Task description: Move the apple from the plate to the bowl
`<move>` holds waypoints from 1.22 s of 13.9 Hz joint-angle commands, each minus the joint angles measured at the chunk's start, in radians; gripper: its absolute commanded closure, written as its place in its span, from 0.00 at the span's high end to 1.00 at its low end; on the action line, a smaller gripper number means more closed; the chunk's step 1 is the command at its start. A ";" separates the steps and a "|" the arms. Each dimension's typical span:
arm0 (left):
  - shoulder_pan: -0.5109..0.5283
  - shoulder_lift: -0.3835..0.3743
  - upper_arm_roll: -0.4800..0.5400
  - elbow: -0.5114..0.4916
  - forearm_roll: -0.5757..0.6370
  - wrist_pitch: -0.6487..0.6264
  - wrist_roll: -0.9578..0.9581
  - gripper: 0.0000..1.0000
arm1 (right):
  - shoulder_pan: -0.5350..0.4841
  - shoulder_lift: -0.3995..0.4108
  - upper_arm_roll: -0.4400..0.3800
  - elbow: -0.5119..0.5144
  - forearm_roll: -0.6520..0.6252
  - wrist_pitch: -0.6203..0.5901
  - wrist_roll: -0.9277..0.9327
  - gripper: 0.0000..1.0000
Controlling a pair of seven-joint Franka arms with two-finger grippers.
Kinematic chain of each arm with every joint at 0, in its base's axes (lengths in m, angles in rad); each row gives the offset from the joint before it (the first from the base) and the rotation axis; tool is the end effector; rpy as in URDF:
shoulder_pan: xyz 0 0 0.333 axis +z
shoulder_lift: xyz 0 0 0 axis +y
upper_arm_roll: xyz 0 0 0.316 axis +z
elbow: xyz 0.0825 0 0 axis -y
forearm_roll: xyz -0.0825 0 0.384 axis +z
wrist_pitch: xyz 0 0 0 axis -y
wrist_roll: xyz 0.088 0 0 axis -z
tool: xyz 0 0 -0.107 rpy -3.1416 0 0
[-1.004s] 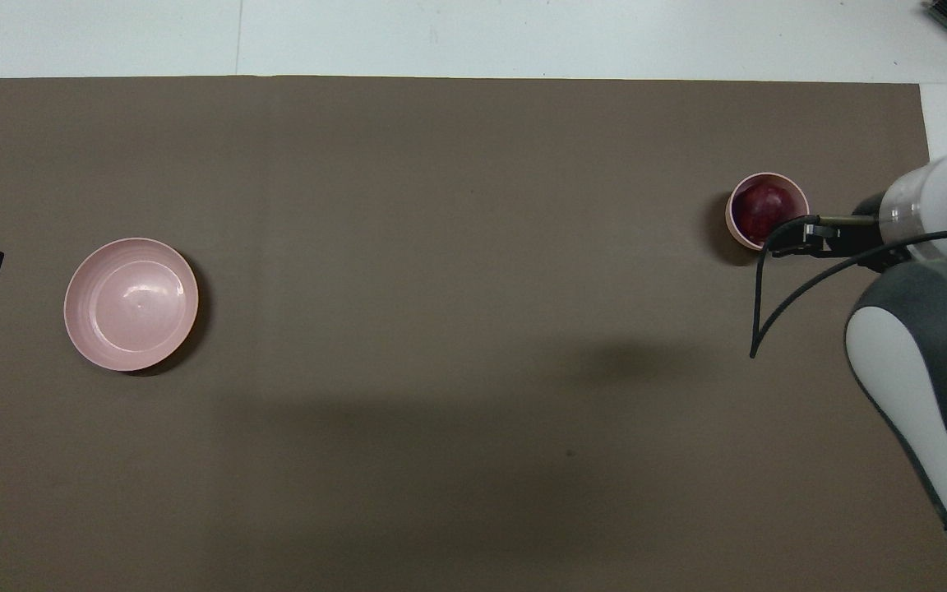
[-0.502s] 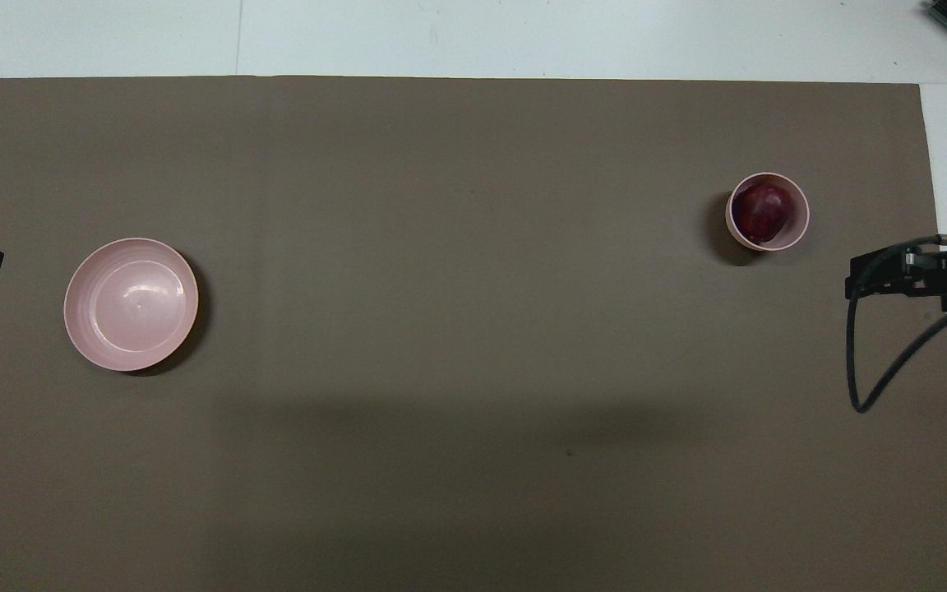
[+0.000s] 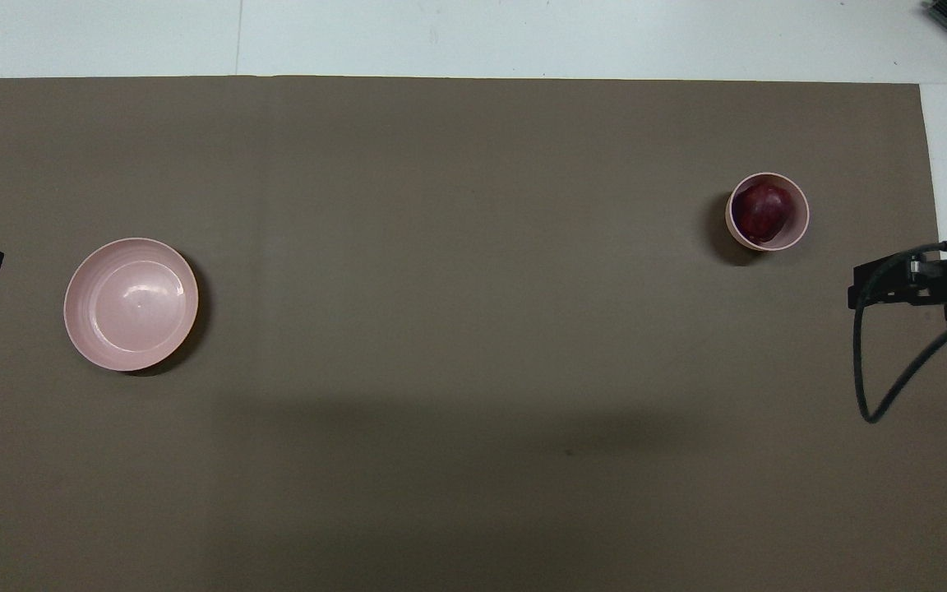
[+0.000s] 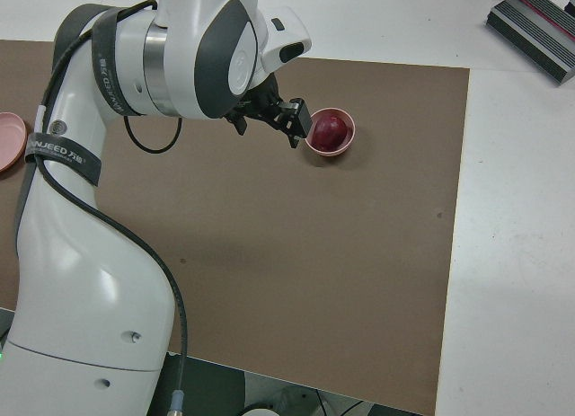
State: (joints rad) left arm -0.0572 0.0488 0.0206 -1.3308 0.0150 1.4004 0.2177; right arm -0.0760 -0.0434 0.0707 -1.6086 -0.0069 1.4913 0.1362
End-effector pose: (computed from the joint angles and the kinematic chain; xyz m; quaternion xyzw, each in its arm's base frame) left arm 0.5490 -0.0187 0.6934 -0.9920 0.1255 -0.0096 0.0088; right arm 0.5321 -0.0027 0.6237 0.9968 -0.0709 -0.0366 0.0074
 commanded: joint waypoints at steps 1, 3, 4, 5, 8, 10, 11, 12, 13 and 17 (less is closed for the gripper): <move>0.007 -0.020 -0.004 -0.018 -0.013 -0.005 0.002 1.00 | 0.115 0.005 -0.115 0.025 0.021 -0.031 -0.030 1.00; 0.008 -0.020 -0.002 -0.018 -0.014 -0.017 -0.035 1.00 | 0.133 0.010 -0.141 0.038 0.010 -0.031 -0.030 1.00; 0.008 -0.021 -0.001 -0.019 -0.014 -0.029 -0.081 1.00 | 0.133 0.011 -0.141 0.042 0.008 -0.031 -0.032 1.00; 0.007 -0.024 0.001 -0.025 -0.014 -0.028 -0.092 1.00 | 0.131 0.019 -0.141 0.058 0.008 -0.032 -0.032 1.00; 0.007 -0.052 0.001 -0.070 -0.012 -0.015 -0.089 1.00 | 0.128 0.030 -0.140 0.065 0.024 -0.020 -0.030 1.00; 0.008 -0.052 0.002 -0.070 -0.015 -0.015 -0.097 1.00 | 0.125 0.031 -0.141 0.065 0.016 -0.029 -0.030 1.00; 0.008 -0.052 0.002 -0.070 -0.014 -0.018 -0.090 1.00 | 0.125 0.033 -0.141 0.073 0.007 -0.034 -0.032 1.00; 0.008 -0.052 0.002 -0.070 -0.015 -0.018 -0.092 1.00 | 0.125 0.034 -0.143 0.087 0.005 -0.035 -0.032 1.00; 0.008 -0.052 0.002 -0.070 -0.014 -0.017 -0.089 1.00 | 0.125 0.039 -0.144 0.091 0.005 -0.043 -0.032 1.00; 0.008 -0.052 0.002 -0.070 -0.014 -0.017 -0.086 1.00 | 0.125 0.048 -0.144 0.111 0.007 -0.057 -0.030 1.00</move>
State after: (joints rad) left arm -0.0571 0.0247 0.0237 -1.3681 0.0142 1.3832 0.1342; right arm 0.0543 -0.0200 -0.0676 -1.5342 -0.0071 1.4568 0.1347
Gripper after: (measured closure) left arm 0.000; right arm 0.000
